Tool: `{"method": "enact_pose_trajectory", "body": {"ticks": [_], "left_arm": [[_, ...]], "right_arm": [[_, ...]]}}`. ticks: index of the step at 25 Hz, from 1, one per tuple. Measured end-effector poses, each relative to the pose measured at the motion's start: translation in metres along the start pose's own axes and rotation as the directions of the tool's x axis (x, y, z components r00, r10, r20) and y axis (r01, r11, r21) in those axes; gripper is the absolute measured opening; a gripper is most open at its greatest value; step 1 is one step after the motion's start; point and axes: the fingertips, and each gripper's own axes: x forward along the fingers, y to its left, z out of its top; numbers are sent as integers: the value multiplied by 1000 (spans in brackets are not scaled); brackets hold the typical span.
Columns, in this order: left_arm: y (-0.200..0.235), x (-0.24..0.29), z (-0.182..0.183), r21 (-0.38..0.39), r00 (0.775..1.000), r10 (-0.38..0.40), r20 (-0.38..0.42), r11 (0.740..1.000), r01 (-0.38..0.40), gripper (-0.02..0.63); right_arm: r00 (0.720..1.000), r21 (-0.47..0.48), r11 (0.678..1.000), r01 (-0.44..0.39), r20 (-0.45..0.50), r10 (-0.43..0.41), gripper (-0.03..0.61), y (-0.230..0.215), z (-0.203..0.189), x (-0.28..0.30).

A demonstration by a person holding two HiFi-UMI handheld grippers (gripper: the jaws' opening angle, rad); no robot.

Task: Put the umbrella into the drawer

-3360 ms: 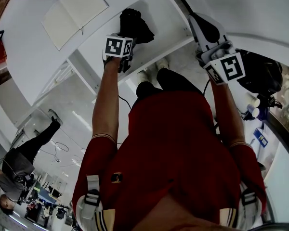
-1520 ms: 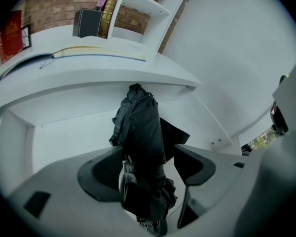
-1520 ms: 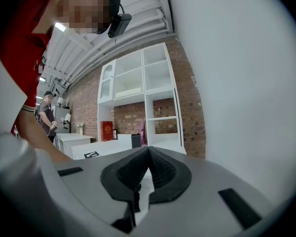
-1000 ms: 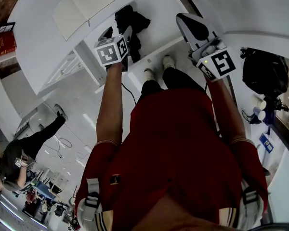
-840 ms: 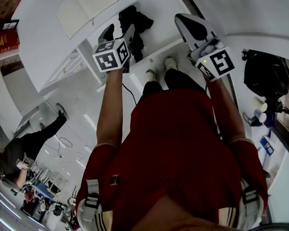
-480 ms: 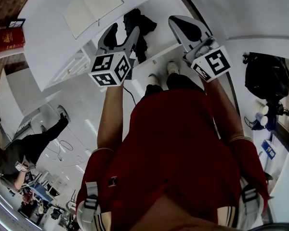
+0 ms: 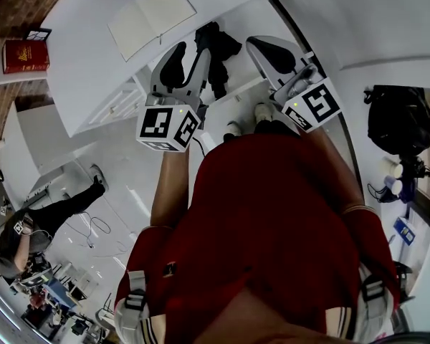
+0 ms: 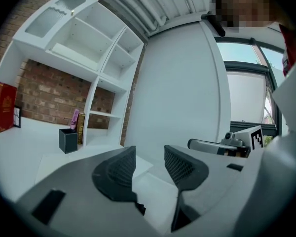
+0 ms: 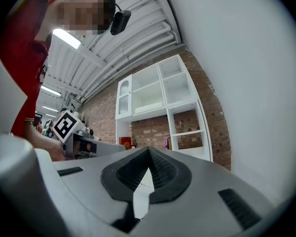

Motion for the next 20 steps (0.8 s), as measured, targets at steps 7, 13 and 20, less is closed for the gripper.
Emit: {"method": "enact_pose_trajectory", "body": {"ticks": [7, 13, 20], "left_arm": [[0, -13, 17, 57, 998, 6, 56, 998, -10, 38], [0, -20, 22, 86, 996, 9, 85, 996, -16, 6], [-3, -23, 21, 89, 996, -8, 84, 996, 1, 6]], "right_arm": [[1000, -25, 1000, -15, 23, 15, -2, 12, 14, 5], [999, -45, 999, -21, 27, 22, -2, 19, 19, 7], [999, -44, 999, -17, 32, 18, -2, 22, 19, 5]]}}
